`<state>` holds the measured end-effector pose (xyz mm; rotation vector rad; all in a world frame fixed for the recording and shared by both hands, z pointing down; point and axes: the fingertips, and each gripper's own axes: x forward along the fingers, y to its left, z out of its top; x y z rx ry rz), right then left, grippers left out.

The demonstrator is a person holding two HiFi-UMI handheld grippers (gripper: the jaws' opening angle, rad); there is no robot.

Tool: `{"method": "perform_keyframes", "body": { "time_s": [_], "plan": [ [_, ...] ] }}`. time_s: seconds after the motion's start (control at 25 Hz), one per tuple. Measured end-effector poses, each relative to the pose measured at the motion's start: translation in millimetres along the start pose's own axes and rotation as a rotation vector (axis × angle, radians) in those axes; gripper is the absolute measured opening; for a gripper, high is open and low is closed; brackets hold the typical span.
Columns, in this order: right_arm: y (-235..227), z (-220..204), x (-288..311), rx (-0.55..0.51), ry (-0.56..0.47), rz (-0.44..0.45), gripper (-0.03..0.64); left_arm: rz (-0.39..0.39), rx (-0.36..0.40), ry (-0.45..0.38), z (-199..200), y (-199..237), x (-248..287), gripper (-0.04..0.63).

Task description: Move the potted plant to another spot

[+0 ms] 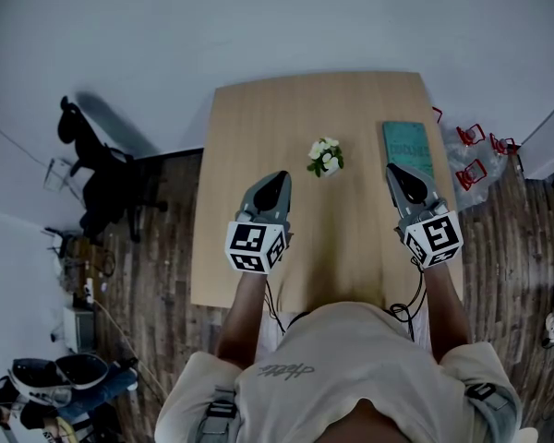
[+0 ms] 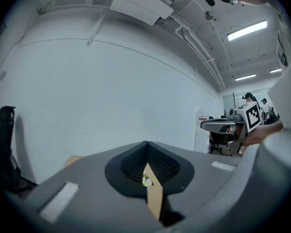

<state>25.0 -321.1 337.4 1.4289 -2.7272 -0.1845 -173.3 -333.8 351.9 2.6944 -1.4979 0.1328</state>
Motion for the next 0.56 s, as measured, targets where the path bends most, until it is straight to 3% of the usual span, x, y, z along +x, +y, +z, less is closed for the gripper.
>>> {"method": "perform_keyframes", "body": {
  "time_s": [0.56],
  "plan": [
    [3.2,4.8,-2.8,-0.017,0.001,0.009,0.002,0.002,-0.009,-0.006,1.6,-1.5,-1.7,0.015]
  ]
}}
